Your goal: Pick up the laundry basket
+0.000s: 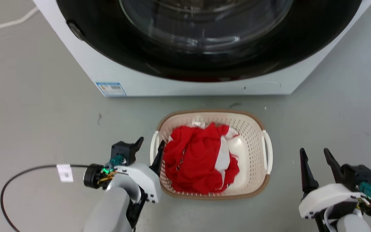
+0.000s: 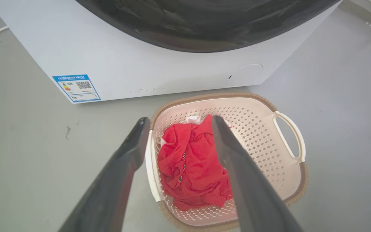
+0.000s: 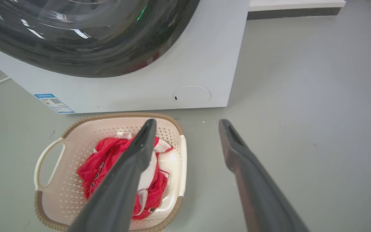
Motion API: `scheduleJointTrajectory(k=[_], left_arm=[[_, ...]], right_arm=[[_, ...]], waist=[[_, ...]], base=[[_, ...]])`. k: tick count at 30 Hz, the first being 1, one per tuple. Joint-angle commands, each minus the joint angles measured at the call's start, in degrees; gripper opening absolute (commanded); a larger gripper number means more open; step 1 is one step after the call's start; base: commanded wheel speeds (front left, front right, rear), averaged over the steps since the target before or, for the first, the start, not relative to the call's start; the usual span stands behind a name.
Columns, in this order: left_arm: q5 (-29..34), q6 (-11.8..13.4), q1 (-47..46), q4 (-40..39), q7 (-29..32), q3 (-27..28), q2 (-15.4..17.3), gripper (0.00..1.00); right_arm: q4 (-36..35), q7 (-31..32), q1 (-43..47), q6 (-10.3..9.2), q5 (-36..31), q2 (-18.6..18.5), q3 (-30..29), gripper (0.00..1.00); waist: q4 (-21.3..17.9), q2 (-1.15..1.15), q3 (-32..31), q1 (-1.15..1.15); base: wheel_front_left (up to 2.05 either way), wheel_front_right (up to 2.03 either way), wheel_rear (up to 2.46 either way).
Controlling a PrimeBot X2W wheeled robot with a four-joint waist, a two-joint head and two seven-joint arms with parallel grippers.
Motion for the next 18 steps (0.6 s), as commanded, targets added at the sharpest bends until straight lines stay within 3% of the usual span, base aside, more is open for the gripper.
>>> scheduleJointTrajectory(k=[1, 18], left_arm=[[-0.8, -0.1, -2.4, 1.9, 0.7, -0.3, 0.6, 1.0], [-13.5, -0.1, -18.3, 16.0, 12.6, -7.7, 5.9, 1.0]], right_arm=[[2.1, -0.5, -2.5, -0.02, -0.4, 0.0, 0.1, 1.0], [29.1, -1.3, -24.7, -0.03, 3.7, 0.0, 4.0, 1.0]], waist=[[-1.3, 0.0, 5.1, -0.01], [-4.4, 0.0, 20.4, -0.01]], base=[[0.0, 0.0, 0.0], [0.0, 0.0, 0.0]])
